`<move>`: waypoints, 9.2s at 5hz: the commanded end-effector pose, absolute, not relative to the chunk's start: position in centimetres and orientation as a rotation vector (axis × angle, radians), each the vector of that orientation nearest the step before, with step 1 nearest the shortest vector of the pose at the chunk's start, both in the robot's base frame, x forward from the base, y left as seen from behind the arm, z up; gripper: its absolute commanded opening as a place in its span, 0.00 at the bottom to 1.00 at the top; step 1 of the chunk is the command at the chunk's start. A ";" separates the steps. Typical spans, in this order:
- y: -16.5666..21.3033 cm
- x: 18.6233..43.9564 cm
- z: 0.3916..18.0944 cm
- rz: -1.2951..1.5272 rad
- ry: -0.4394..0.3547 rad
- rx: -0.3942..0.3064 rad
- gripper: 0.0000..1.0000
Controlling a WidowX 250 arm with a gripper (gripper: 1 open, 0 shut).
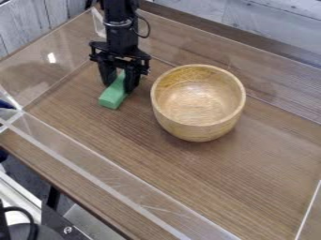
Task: Put the green block in the brown bowl
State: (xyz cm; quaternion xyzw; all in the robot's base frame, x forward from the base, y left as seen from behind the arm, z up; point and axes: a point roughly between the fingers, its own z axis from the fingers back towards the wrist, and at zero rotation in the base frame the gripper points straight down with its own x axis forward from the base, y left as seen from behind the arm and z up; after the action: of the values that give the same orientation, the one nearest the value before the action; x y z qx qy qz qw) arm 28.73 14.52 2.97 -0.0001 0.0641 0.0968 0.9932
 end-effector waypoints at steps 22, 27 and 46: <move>-0.6 32.0 8.5 -0.135 0.020 -0.079 1.00; 4.1 29.7 20.5 -0.083 -0.173 -0.079 1.00; 7.7 28.1 19.9 -0.098 -0.150 -0.043 1.00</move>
State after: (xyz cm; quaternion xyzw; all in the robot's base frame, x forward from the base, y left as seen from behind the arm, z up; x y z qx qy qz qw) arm 27.80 7.66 17.51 -0.0377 -0.0369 -0.0428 0.9977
